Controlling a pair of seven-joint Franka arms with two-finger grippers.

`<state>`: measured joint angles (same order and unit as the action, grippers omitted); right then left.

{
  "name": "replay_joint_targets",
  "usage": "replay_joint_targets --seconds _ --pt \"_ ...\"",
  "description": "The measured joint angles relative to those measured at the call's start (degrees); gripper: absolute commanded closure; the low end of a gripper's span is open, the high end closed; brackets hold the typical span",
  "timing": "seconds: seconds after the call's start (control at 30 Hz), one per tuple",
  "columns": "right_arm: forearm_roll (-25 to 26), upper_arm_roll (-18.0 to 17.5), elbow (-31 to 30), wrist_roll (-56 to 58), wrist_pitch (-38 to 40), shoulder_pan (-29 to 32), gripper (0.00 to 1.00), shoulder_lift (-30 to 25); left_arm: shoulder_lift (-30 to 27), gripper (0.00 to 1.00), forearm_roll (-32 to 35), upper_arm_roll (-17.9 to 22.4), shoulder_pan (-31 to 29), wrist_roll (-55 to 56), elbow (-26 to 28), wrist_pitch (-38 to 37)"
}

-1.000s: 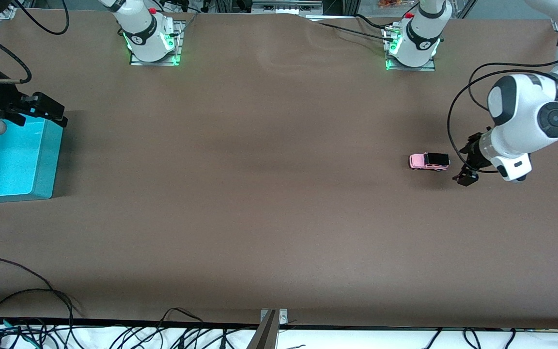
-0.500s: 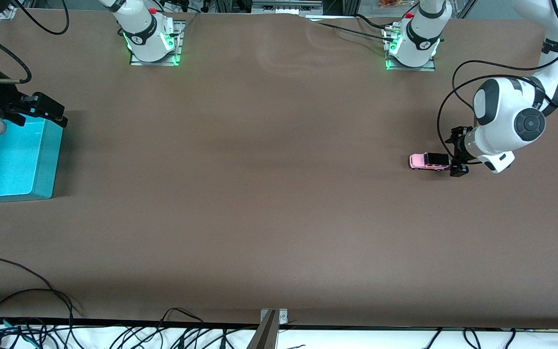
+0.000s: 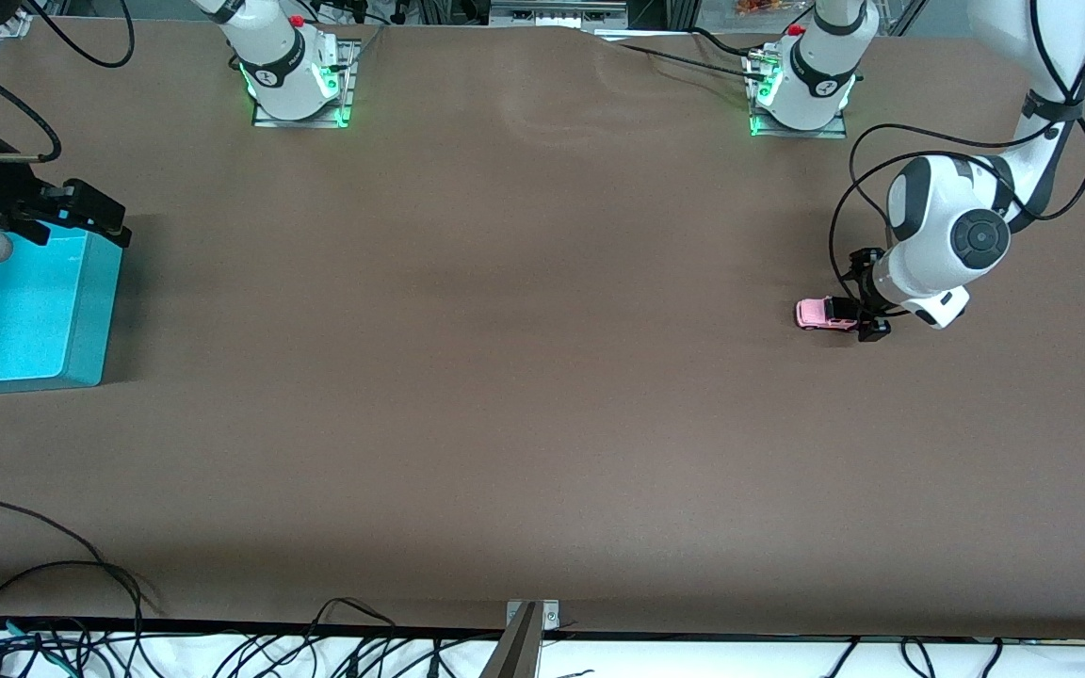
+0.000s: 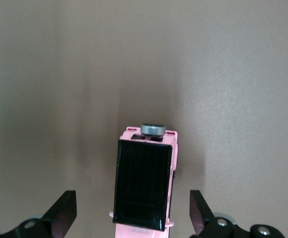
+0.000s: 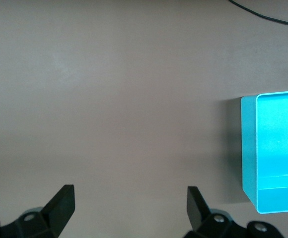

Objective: Wind and store pink jeep toy

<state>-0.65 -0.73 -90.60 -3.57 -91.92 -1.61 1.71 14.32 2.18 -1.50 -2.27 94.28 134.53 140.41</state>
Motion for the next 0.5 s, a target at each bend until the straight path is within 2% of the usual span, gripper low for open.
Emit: replay_joint_targets --seconds 0.27,0.5 --pt "0.0 0.0 0.0 0.0 0.0 0.0 0.0 0.0 0.57 0.02 0.0 0.04 0.17 0.82 0.0 1.36" --pt "0.0 0.0 0.0 0.0 0.0 0.0 0.0 0.0 1.34 0.2 0.0 0.04 0.17 0.94 0.0 2.96"
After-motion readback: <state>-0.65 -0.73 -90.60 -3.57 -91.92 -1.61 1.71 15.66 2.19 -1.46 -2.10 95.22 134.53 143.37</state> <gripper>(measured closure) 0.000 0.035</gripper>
